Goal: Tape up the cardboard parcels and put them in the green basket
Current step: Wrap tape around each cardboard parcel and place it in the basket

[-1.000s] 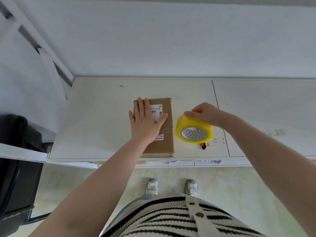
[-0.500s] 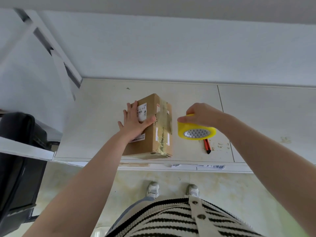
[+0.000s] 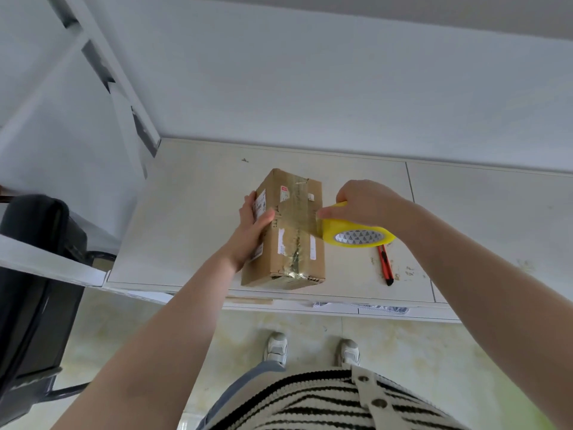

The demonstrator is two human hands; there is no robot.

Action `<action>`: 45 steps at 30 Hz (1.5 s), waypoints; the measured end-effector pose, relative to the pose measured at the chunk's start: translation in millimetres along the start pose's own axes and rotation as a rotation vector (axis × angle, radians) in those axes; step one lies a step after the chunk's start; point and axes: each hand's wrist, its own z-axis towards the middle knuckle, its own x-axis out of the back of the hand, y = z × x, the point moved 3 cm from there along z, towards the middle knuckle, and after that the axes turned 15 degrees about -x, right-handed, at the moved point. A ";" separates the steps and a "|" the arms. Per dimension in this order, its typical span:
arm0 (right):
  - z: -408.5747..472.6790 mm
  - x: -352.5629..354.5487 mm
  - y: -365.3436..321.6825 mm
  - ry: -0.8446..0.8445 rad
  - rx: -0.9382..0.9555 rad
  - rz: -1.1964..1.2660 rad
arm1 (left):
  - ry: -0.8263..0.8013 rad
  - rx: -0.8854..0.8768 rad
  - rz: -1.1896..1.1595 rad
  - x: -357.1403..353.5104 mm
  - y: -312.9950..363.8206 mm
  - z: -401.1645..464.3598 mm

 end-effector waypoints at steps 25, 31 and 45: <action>-7.1 18.1 -7.1 0.027 -0.103 0.009 | 0.026 -0.039 -0.168 -21.0 0.0 5.9; 0.8 4.0 7.1 -0.032 -0.187 -0.008 | 0.019 -0.074 -0.107 -19.0 1.6 6.3; 26.1 -47.5 32.1 -0.225 -0.226 0.173 | -0.080 -0.174 0.804 -19.5 19.1 14.0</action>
